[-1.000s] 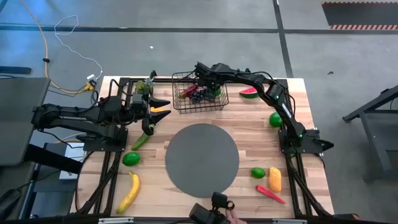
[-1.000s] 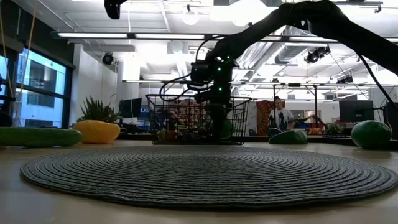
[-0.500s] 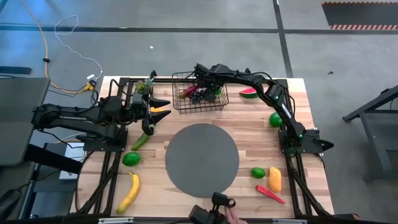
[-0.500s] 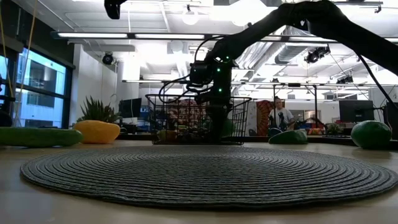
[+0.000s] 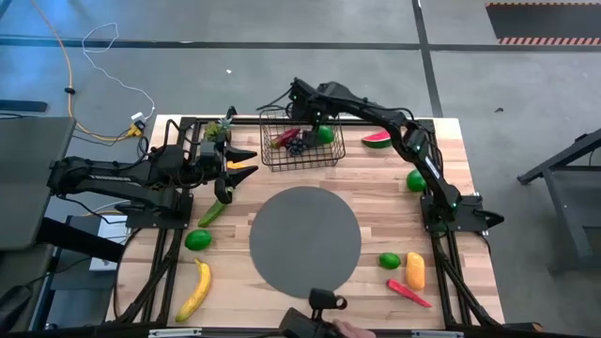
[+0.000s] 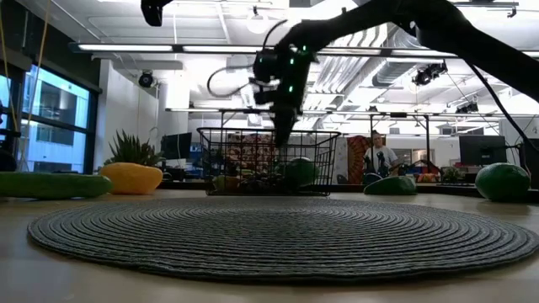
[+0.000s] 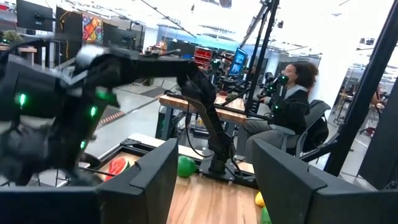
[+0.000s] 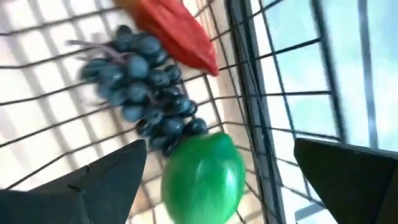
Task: Build produce basket
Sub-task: Put the green cucumber into the black wire basket
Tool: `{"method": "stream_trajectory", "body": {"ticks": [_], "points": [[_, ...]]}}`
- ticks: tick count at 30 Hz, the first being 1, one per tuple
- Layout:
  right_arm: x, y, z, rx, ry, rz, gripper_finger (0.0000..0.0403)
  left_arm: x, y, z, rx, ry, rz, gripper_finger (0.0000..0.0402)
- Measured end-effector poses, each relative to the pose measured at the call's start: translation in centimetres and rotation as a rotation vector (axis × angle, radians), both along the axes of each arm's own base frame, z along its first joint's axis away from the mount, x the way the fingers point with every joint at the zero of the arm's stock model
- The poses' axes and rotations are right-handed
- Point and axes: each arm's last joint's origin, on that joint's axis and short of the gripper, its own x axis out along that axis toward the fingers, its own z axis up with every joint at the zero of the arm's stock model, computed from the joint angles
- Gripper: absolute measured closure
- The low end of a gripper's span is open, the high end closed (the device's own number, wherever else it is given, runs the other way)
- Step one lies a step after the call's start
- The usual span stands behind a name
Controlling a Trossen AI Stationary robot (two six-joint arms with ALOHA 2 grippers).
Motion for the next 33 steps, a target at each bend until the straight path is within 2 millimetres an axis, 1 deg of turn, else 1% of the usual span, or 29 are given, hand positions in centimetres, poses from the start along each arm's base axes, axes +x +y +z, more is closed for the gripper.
{"method": "stream_trajectory", "body": {"ticks": [4,7,10,14,17,22,25,29,33], "points": [[-1.3,0.5,2.3,0.114,-0.045,0.025,0.0013,0.0,0.0,0.0,0.001,0.000,0.000,0.0209],[-3.1,1.3,3.7,0.189,-0.085,0.040,0.0013,0.0,0.0,0.0,0.001,0.000,0.003,0.0209],[-5.0,2.6,4.9,0.211,-0.122,0.052,0.0013,0.0,0.0,0.0,0.001,0.002,0.004,0.0209],[-8.2,4.8,6.1,0.201,-0.271,0.035,0.0013,0.0,0.1,0.0,-0.001,0.003,0.023,0.0209],[-11.2,7.3,6.4,0.192,-0.398,-0.017,0.0013,0.0,0.1,0.0,-0.002,0.004,0.030,0.0209],[-16.5,12.3,7.0,0.159,-0.644,-0.058,0.0013,0.0,0.1,-0.1,-0.002,0.004,0.030,0.0209],[-19.2,14.5,6.9,0.168,-0.774,-0.092,0.0013,0.0,0.1,-0.1,-0.002,0.004,0.030,0.0209],[-22.0,16.4,7.1,0.156,-0.936,-0.074,0.0013,0.0,0.1,-0.1,-0.002,0.004,0.029,0.0209],[-23.6,17.2,7.2,0.126,-1.050,-0.044,0.0013,0.0,0.1,-0.1,-0.002,0.004,0.029,0.0209]]}}
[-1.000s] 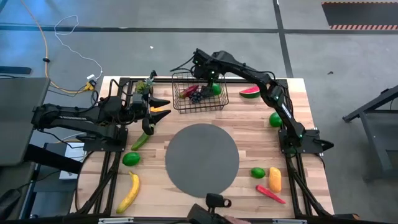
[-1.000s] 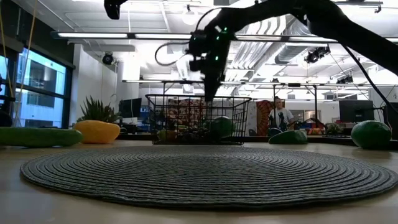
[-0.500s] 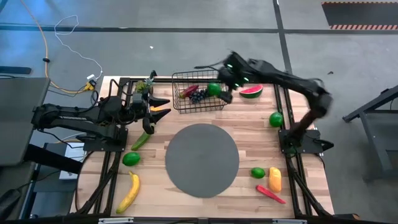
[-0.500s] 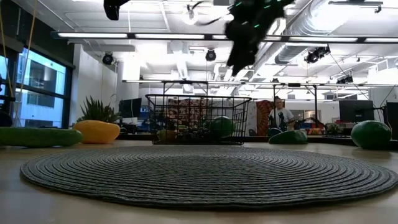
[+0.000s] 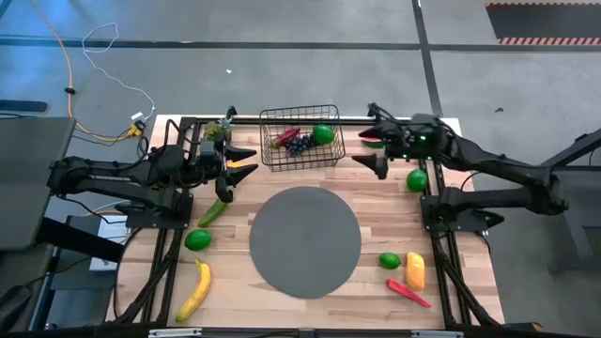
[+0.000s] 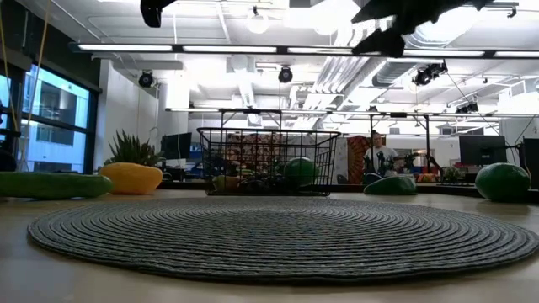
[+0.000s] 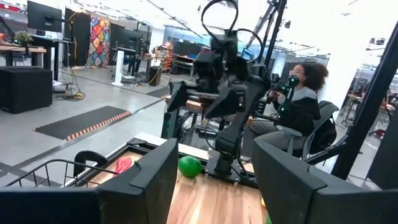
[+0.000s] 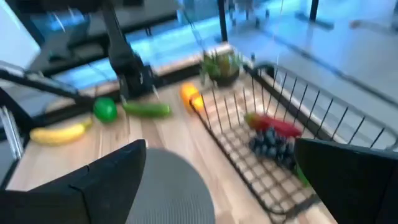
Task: Build produce basket
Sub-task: Put the green cucumber into the black wire basket
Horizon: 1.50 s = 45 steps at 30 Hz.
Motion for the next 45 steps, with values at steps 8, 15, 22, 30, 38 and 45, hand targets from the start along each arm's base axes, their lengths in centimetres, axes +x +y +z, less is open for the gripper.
{"method": "stream_trajectory", "body": {"ticks": [8,15,22,30,38,45], "points": [[-0.8,0.3,1.0,0.202,-0.160,-0.062,0.0013,0.0,0.0,0.0,0.000,0.000,0.000,0.0209],[-0.7,0.3,1.1,0.288,-0.194,-0.082,0.0013,0.0,0.0,0.0,-0.002,-0.001,0.000,0.0209],[-0.7,0.3,0.9,0.191,-0.152,-0.060,0.0013,0.0,0.0,0.0,-0.003,-0.001,0.000,0.0209],[-0.5,0.2,0.4,0.217,-0.114,-0.055,0.0013,0.0,0.0,0.0,0.000,-0.001,0.000,0.0209],[-0.4,0.2,0.3,0.142,-0.092,-0.039,0.0013,0.0,0.0,0.0,-0.001,0.002,0.008,0.0209],[-0.4,0.2,0.3,0.146,-0.092,-0.041,0.0013,0.0,0.0,0.0,-0.001,0.003,0.009,0.0209]]}}
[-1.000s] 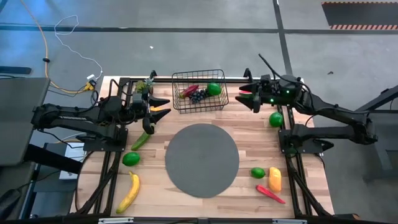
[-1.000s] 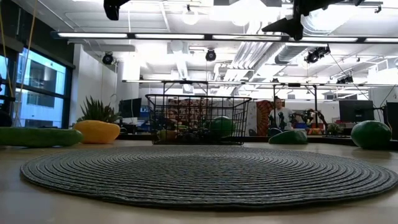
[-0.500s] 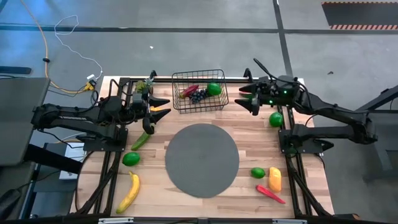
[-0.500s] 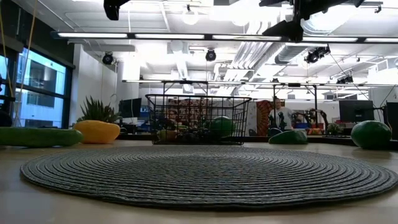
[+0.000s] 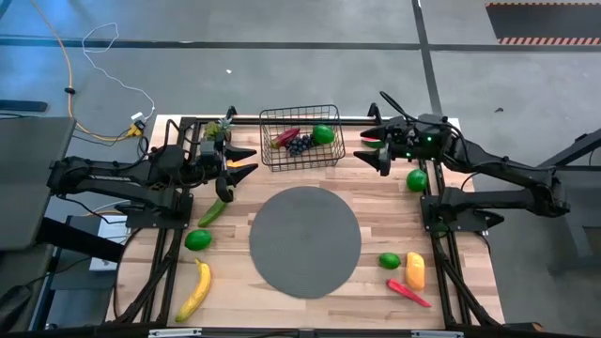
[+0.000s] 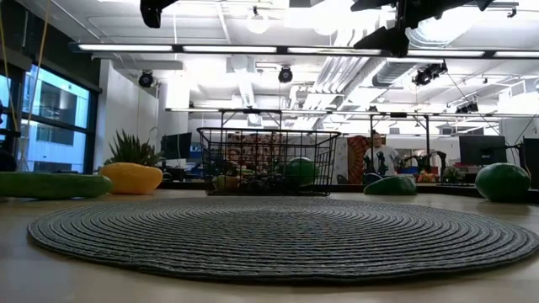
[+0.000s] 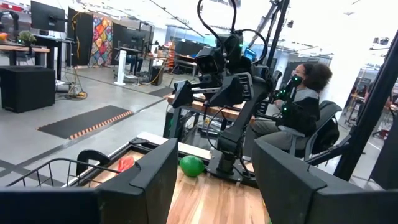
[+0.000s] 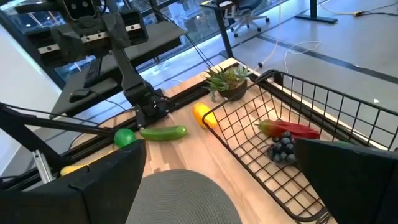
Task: Build produce basket
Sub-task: Put the green cucumber into the black wire basket
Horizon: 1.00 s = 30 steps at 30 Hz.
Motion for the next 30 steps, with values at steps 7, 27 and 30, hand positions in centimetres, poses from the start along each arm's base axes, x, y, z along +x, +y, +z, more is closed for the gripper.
{"method": "stream_trajectory", "body": {"ticks": [7,27,30], "points": [[-0.7,0.3,-0.5,0.024,0.067,0.008,0.0013,0.0,0.0,0.0,0.000,0.000,0.002,0.0209],[-3.2,2.4,-4.0,0.090,-0.170,0.010,0.0013,0.0,0.0,0.0,-0.001,0.001,0.007,0.0209],[-3.0,2.4,-3.5,0.022,-0.224,0.019,0.0013,0.0,0.0,0.0,-0.001,0.001,0.010,0.0209]]}}
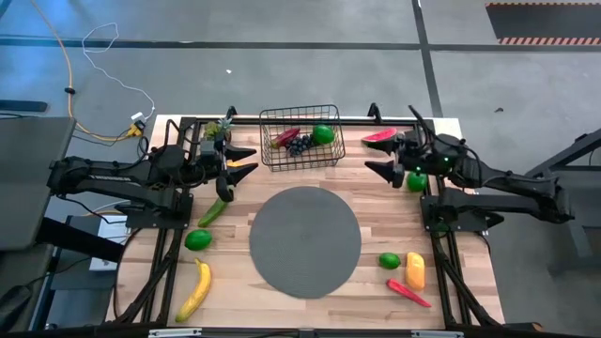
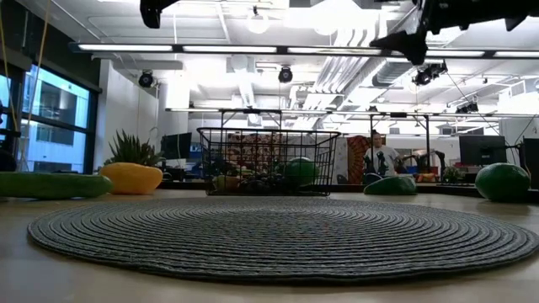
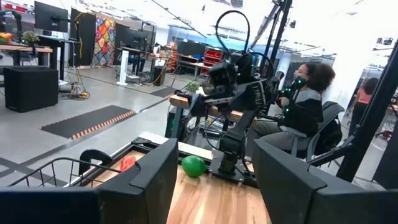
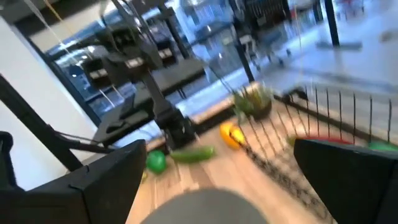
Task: Build produce basket
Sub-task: Put the green cucumber into the black wire basket
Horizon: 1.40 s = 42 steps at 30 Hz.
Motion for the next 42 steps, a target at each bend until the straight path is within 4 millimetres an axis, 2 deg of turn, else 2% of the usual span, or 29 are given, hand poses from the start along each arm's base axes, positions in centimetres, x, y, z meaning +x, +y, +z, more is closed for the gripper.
{"method": "stream_trajectory", "body": {"ticks": [4,12,17,21,24,29,34,37,42], "points": [[-0.1,0.0,0.3,-0.059,0.002,-0.003,0.0013,0.0,0.0,0.0,0.000,0.000,-0.001,0.0209],[0.0,0.0,0.3,-0.061,-0.002,-0.003,0.0013,0.0,0.0,0.0,-0.003,-0.001,0.015,0.0209],[0.0,0.0,0.3,-0.061,-0.002,-0.003,0.0013,0.2,0.1,0.0,-0.111,0.023,0.011,0.0196],[0.0,0.0,0.4,-0.061,-0.003,-0.003,0.0013,0.2,-0.1,0.6,-0.177,0.239,-0.035,0.0161],[0.0,0.0,0.4,-0.061,-0.003,-0.002,0.0013,0.2,-0.3,-0.1,-0.273,0.432,-0.060,0.0127],[0.0,0.0,0.3,-0.040,-0.003,-0.002,0.0013,-0.2,-0.5,-3.6,-0.496,0.791,0.012,0.0088],[0.0,0.0,0.2,-0.021,0.008,0.001,0.0013,-0.8,-0.8,-7.1,-0.667,1.180,0.187,0.0083],[0.0,0.0,0.2,-0.021,0.008,0.001,0.0013,-0.7,-0.5,-8.3,-0.668,1.299,0.314,0.0084],[0.0,0.0,0.2,-0.020,0.011,0.001,0.0013,0.8,0.6,-9.9,-0.734,1.327,0.407,0.0084]]}}
